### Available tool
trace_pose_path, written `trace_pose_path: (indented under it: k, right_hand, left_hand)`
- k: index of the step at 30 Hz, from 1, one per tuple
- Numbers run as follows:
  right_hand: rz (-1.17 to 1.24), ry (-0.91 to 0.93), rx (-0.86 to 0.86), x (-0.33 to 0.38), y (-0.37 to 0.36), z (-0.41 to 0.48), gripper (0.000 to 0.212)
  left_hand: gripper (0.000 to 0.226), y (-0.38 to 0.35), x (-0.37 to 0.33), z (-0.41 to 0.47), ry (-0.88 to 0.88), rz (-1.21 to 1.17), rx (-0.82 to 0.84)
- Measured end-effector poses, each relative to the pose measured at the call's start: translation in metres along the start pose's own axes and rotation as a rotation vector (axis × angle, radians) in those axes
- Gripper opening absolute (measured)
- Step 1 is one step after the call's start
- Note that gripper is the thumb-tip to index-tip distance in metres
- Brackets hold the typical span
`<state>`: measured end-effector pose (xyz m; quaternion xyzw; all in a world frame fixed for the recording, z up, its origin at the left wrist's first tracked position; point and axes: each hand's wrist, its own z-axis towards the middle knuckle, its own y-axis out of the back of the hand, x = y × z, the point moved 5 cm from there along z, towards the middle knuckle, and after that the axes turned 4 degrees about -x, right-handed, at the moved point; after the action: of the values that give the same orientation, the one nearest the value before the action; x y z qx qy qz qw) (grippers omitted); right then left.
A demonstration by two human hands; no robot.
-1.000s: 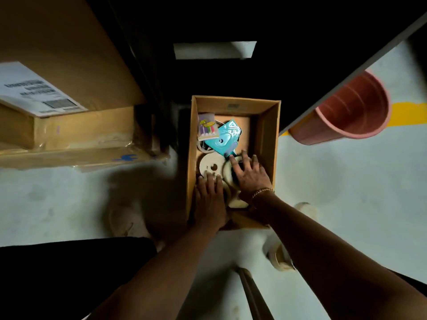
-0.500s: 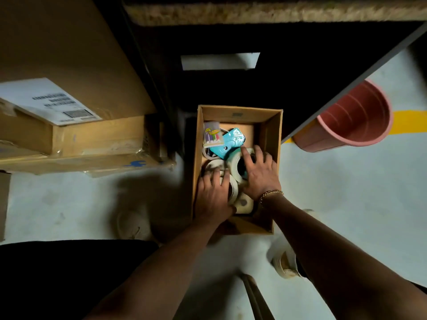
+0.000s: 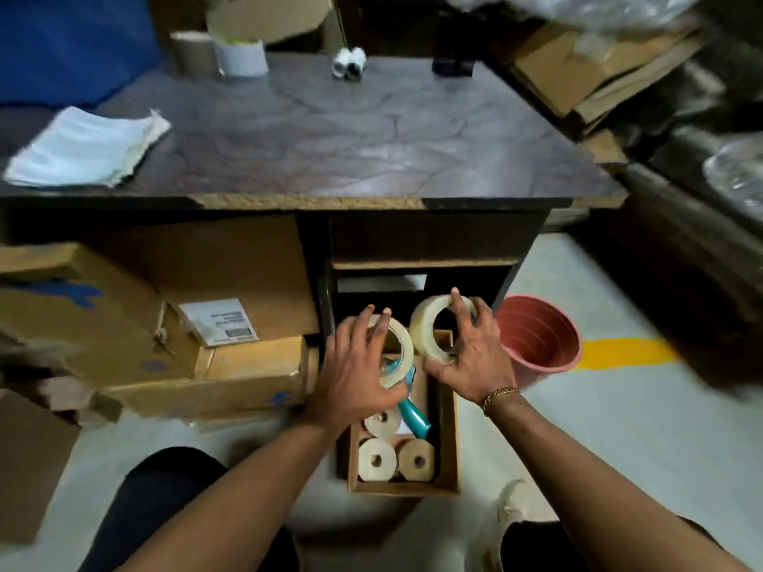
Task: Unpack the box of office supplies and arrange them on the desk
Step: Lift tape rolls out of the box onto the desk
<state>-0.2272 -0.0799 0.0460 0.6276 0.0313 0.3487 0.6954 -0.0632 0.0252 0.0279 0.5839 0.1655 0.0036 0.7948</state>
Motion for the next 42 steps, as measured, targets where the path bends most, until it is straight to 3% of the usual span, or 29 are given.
trace_pose_path:
  k: [9, 14, 16, 21, 27, 32, 42]
  right_hand:
    - [0.024, 0.251, -0.414, 0.091, 0.145, -0.018, 0.111]
    - [0.057, 0.270, -0.485, 0.121, 0.192, 0.007, 0.108]
    - [0.047, 0.166, -0.559, 0.086, 0.234, 0.026, 0.106]
    - [0.065, 0.044, -0.442, 0.050, 0.267, 0.074, 0.106]
    - [0.143, -0.081, -0.336, 0.045, 0.280, 0.109, 0.105]
    - [0.100, -0.194, -0.223, 0.006, 0.285, 0.126, 0.108]
    - [0.072, -0.183, -0.147, -0.016, 0.257, 0.138, 0.097]
  left_hand:
    - [0.112, 0.180, -0.008, -0.006, -0.175, 0.013, -0.370]
    - [0.108, 0.244, 0.000, 0.016, -0.173, 0.016, -0.485]
    - [0.105, 0.255, -0.038, 0.061, -0.206, -0.071, -0.457]
    - [0.097, 0.264, -0.066, 0.120, -0.136, -0.172, -0.439]
    - [0.099, 0.260, -0.084, 0.159, 0.010, -0.077, -0.291]
    - [0.093, 0.236, -0.122, 0.193, 0.040, -0.131, -0.204]
    - [0.097, 0.199, -0.130, 0.218, 0.048, -0.161, -0.150]
